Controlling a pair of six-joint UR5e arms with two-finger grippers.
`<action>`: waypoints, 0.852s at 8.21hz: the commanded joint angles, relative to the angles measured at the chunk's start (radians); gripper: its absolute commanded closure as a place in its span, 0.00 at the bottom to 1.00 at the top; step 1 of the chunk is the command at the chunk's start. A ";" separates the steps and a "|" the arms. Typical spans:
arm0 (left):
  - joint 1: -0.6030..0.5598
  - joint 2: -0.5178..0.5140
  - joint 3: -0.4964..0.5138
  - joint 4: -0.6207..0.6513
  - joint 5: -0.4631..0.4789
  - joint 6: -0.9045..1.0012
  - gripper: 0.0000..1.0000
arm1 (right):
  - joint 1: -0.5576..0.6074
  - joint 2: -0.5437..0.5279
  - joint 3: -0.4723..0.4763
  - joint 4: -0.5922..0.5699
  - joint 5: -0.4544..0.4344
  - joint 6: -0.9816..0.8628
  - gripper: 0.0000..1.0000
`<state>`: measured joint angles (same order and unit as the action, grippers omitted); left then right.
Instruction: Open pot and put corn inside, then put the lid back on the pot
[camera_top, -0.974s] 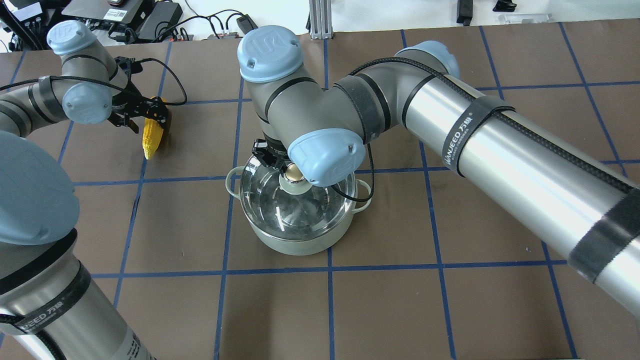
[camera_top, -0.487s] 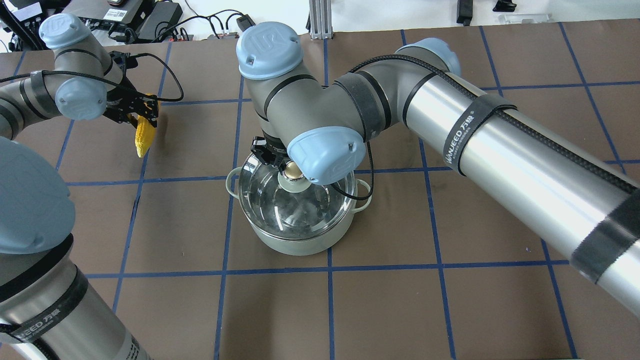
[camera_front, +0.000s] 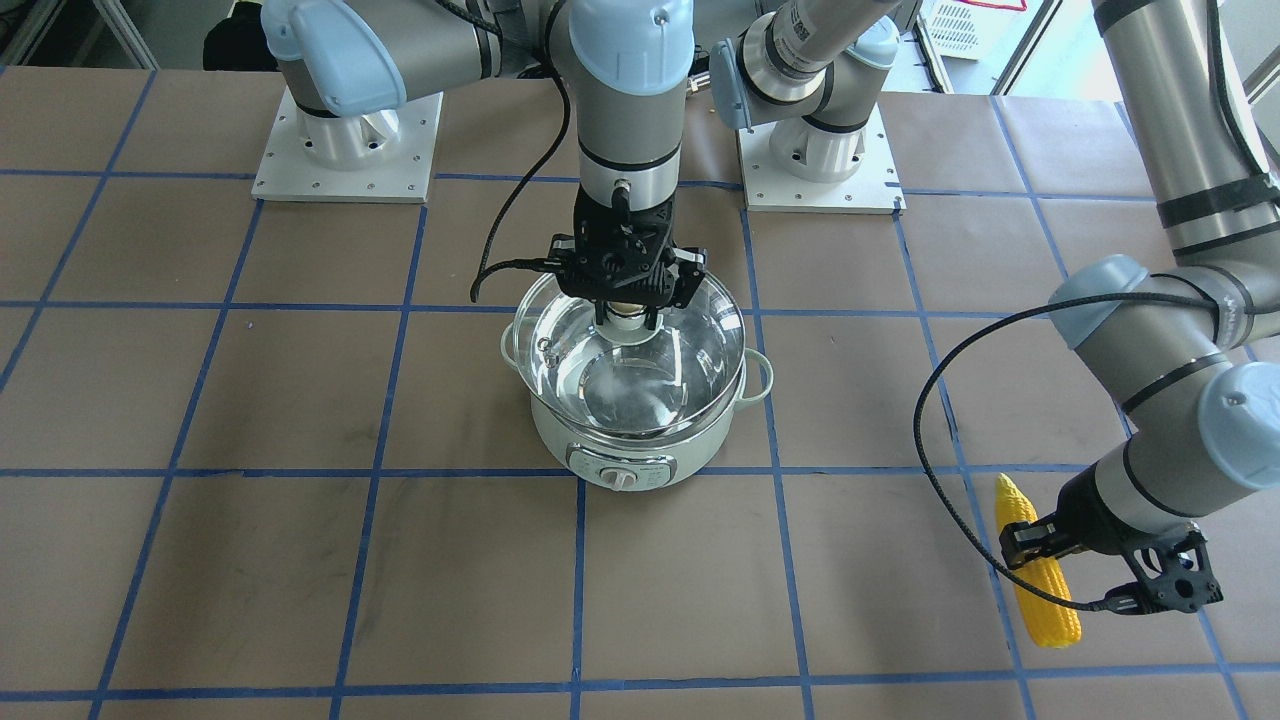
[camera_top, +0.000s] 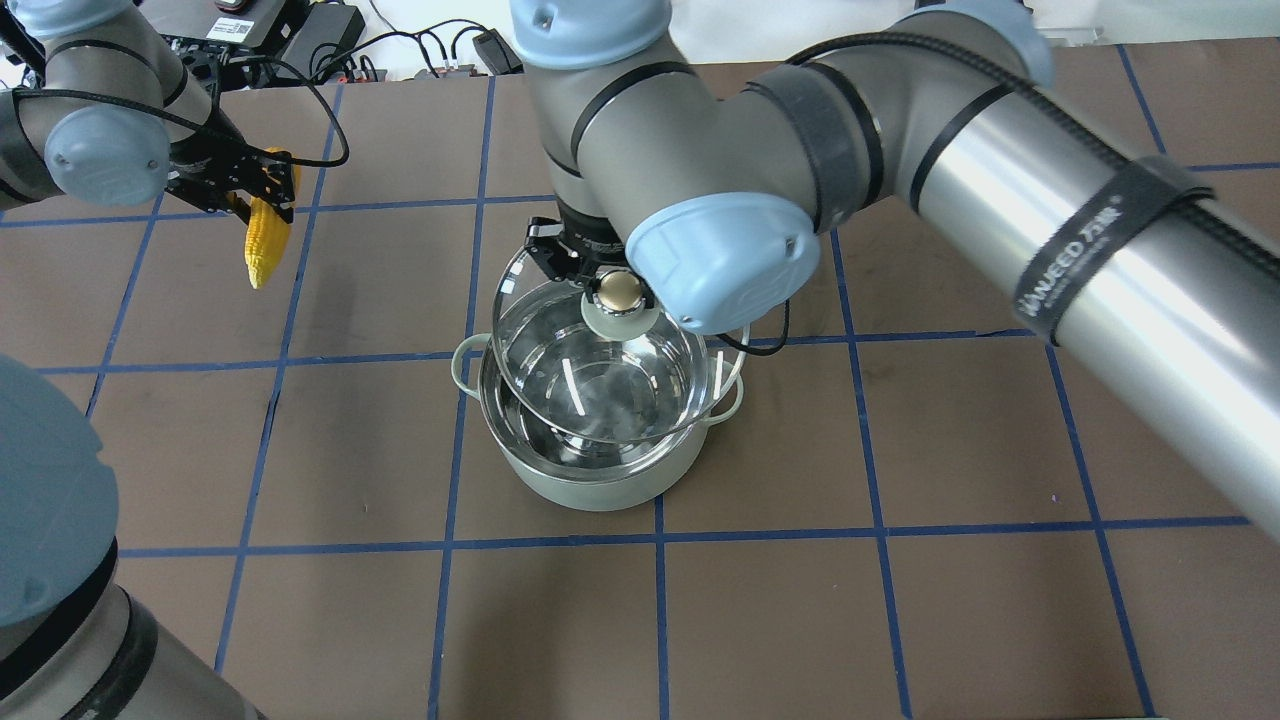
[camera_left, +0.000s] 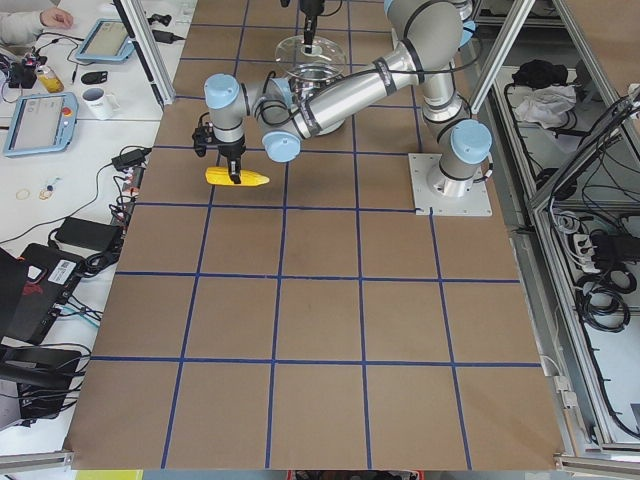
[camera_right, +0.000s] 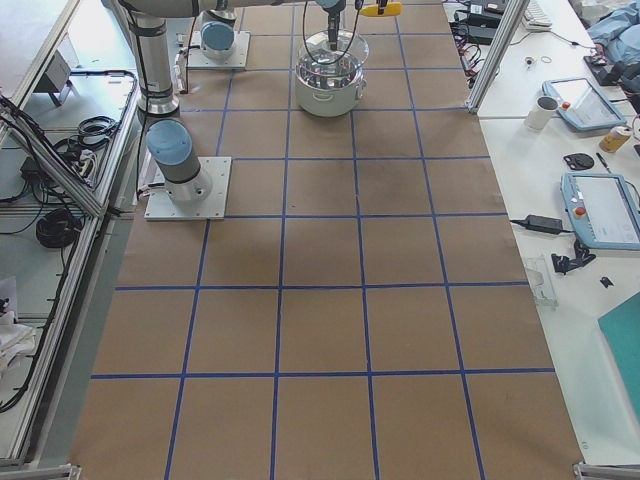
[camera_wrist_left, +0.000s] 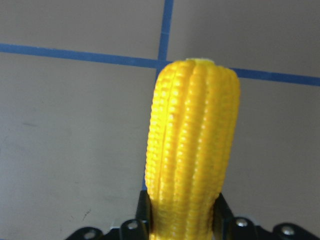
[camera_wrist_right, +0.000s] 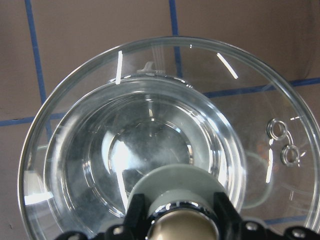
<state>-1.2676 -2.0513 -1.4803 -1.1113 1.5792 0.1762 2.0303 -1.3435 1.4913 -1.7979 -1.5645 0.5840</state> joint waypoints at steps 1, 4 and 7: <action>-0.140 0.118 0.000 -0.068 0.004 -0.140 1.00 | -0.164 -0.136 -0.002 0.135 -0.008 -0.136 0.67; -0.324 0.227 -0.009 -0.137 0.004 -0.352 1.00 | -0.365 -0.241 0.000 0.297 -0.006 -0.342 0.68; -0.501 0.269 -0.035 -0.192 -0.005 -0.617 1.00 | -0.403 -0.247 0.004 0.324 0.006 -0.362 0.70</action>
<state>-1.6574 -1.7969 -1.4950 -1.2669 1.5813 -0.2701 1.6464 -1.5834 1.4935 -1.4914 -1.5608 0.2376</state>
